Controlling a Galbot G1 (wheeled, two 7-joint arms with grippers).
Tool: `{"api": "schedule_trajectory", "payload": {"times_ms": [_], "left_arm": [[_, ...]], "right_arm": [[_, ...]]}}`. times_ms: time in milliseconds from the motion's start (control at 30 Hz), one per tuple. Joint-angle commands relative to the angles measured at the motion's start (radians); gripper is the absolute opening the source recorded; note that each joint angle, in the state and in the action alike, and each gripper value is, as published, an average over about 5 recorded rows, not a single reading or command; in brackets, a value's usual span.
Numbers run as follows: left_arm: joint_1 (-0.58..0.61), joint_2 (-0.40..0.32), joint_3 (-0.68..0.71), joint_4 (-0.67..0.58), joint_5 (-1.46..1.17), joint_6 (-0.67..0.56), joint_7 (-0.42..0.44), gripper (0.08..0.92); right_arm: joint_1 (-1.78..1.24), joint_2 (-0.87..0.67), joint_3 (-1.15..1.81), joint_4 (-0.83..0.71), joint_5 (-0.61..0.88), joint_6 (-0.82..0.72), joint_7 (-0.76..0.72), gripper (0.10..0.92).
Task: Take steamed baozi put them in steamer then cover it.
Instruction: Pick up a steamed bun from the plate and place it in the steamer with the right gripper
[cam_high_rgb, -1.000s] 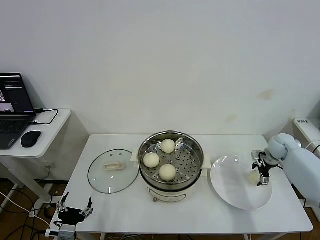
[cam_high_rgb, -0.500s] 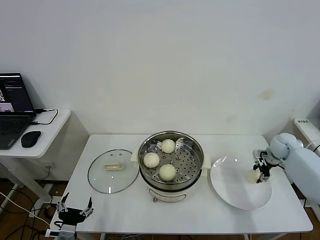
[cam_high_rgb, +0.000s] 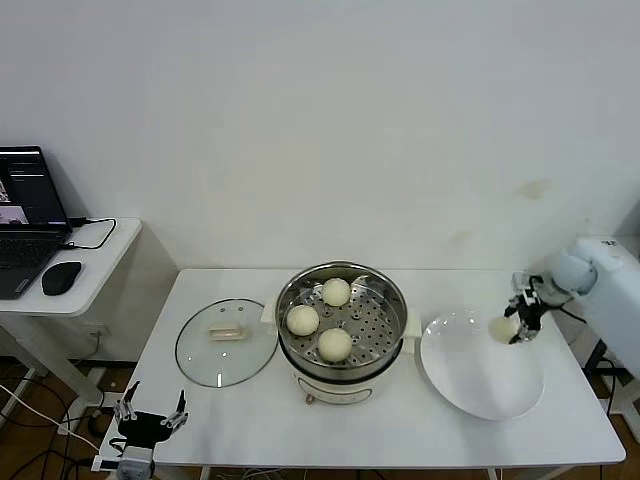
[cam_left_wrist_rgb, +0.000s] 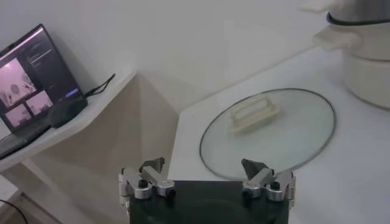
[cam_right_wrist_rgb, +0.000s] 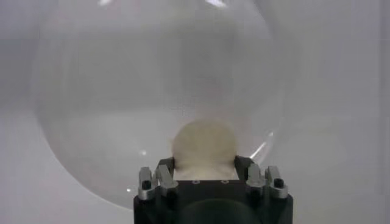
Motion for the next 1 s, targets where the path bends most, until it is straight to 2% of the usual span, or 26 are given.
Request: {"api": "schedule_trajectory", "payload": {"times_ms": [33,567,1000], "left_arm": [[0.005,0.003,-0.007,-0.034,-0.007,0.001,0.000,0.823],[0.025,0.009,-0.028,-0.094,-0.027,0.004,-0.004,0.823],[0.026,0.005,-0.020,-0.099,-0.033,0.004,-0.006,0.823]], "right_arm": [[0.400,0.014,-0.308,0.156,0.301,-0.124,-0.030,0.609],[0.750,0.321,-0.723,0.119,0.569,-0.214,-0.045,0.611],[0.718,0.460,-0.791,0.080,0.572,-0.239,-0.038,0.611]]}}
